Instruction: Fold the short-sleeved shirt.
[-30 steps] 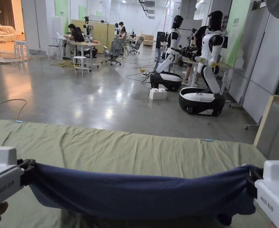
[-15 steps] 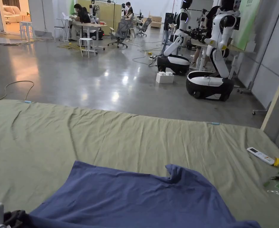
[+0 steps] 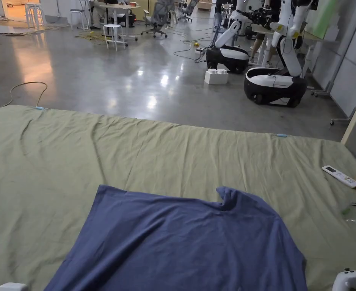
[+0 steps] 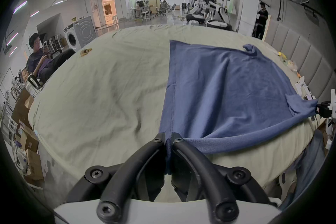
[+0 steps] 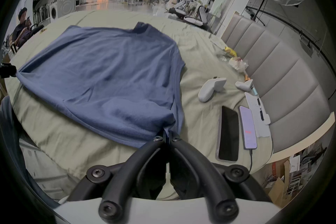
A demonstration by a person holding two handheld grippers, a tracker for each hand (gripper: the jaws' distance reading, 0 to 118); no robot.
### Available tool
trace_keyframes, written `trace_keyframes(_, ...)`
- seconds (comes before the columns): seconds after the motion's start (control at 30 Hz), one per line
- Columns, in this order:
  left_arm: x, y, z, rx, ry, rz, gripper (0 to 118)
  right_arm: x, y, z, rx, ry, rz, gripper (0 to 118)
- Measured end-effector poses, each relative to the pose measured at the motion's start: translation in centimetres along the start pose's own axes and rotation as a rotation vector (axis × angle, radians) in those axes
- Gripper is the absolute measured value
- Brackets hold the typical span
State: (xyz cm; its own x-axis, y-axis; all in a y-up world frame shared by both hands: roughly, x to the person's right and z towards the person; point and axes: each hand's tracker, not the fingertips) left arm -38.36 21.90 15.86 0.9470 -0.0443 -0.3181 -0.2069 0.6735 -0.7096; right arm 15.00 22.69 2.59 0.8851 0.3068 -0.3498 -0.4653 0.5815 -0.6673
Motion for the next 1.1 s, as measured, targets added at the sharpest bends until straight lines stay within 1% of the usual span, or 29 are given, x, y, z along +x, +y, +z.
trace_keyframes(0.1, 0.8, -0.3, -0.2, -0.044, 0.015, -0.028, 7, -0.5, -0.5, -0.9, -0.05, 0.01, 0.026, 3)
trace_keyframes(0.13, 1.2, -0.3, 0.2, -0.053, 0.019, -0.039, 8, -0.7, -0.5, -1.0, -0.058, 0.01, 0.034, 5)
trace_keyframes(0.17, 1.4, -0.4, 0.5, -0.057, 0.025, -0.049, 14, -0.9, -0.5, -0.7, -0.063, 0.008, 0.045, 13)
trace_keyframes(0.2, 1.6, -0.4, 0.8, -0.062, 0.028, -0.057, 22, -1.3, -0.3, 0.0, -0.062, 0.004, 0.05, 28)
trace_keyframes(0.23, 1.7, -0.4, 1.1, -0.065, 0.037, -0.058, 33, -1.4, -0.1, 0.3, -0.062, -0.004, 0.056, 47)
trace_keyframes(0.3, 1.7, 0.0, 2.0, -0.053, 0.039, -0.049, 50, -1.5, 0.5, 1.0, -0.051, -0.023, 0.054, 63)
trace_keyframes(0.33, 1.7, 0.4, 2.4, -0.028, 0.039, -0.029, 55, -0.6, 0.6, 0.8, -0.024, -0.029, 0.031, 70)
trace_keyframes(0.4, 1.6, 1.4, 3.1, 0.032, 0.033, 0.008, 55, -0.3, 1.8, 1.6, 0.04, -0.028, -0.012, 76)
trace_keyframes(0.5, 2.2, 3.3, 3.8, 0.117, 0.029, 0.024, 55, 0.2, 3.9, 2.4, 0.184, -0.002, -0.094, 78)
trace_keyframes(0.57, 2.8, 4.5, 3.9, 0.163, 0.02, 0.02, 55, 0.0, 5.4, 2.8, 0.272, 0.005, -0.134, 81)
trace_keyframes(0.63, 3.8, 5.7, 4.1, 0.219, 0.01, 0.015, 55, -0.5, 6.7, 3.0, 0.362, 0.001, -0.161, 81)
trace_keyframes(0.7, 4.6, 6.8, 4.0, 0.25, 0.004, 0.011, 54, -1.0, 7.9, 3.5, 0.419, -0.007, -0.173, 81)
trace_keyframes(0.77, 5.9, 7.8, 4.6, 0.323, -0.001, 0.013, 51, -1.8, 8.8, 3.9, 0.498, 0.001, -0.203, 78)
trace_keyframes(0.8, 5.9, 8.1, 4.3, 0.349, -0.01, 0.015, 47, -2.1, 9.2, 4.1, 0.52, 0.0, -0.214, 73)
trace_keyframes(0.9, 7.3, 9.2, 5.1, 0.436, -0.011, 0.025, 29, -2.9, 10.2, 4.6, 0.608, 0.001, -0.24, 34)
trace_keyframes(0.93, 7.6, 9.4, 5.1, 0.467, -0.002, 0.025, 18, -3.1, 10.4, 4.8, 0.635, -0.014, -0.243, 20)
trace_keyframes(0.97, 8.0, 9.6, 5.4, 0.497, 0.003, 0.026, 13, -3.4, 10.7, 4.9, 0.66, -0.025, -0.256, 15)
trace_keyframes(1.0, 8.3, 9.8, 5.6, 0.52, 0.008, 0.028, 9, -3.6, 10.9, 5.0, 0.691, -0.026, -0.269, 13)
trace_keyframes(1.03, 8.6, 10.0, 6.0, 0.545, 0.012, 0.031, 7, -3.7, 10.9, 5.1, 0.721, -0.025, -0.287, 10)
trace_keyframes(1.1, 8.8, 10.1, 6.5, 0.573, -0.002, 0.042, 5, -3.9, 11.1, 5.4, 0.737, -0.035, -0.281, 4)
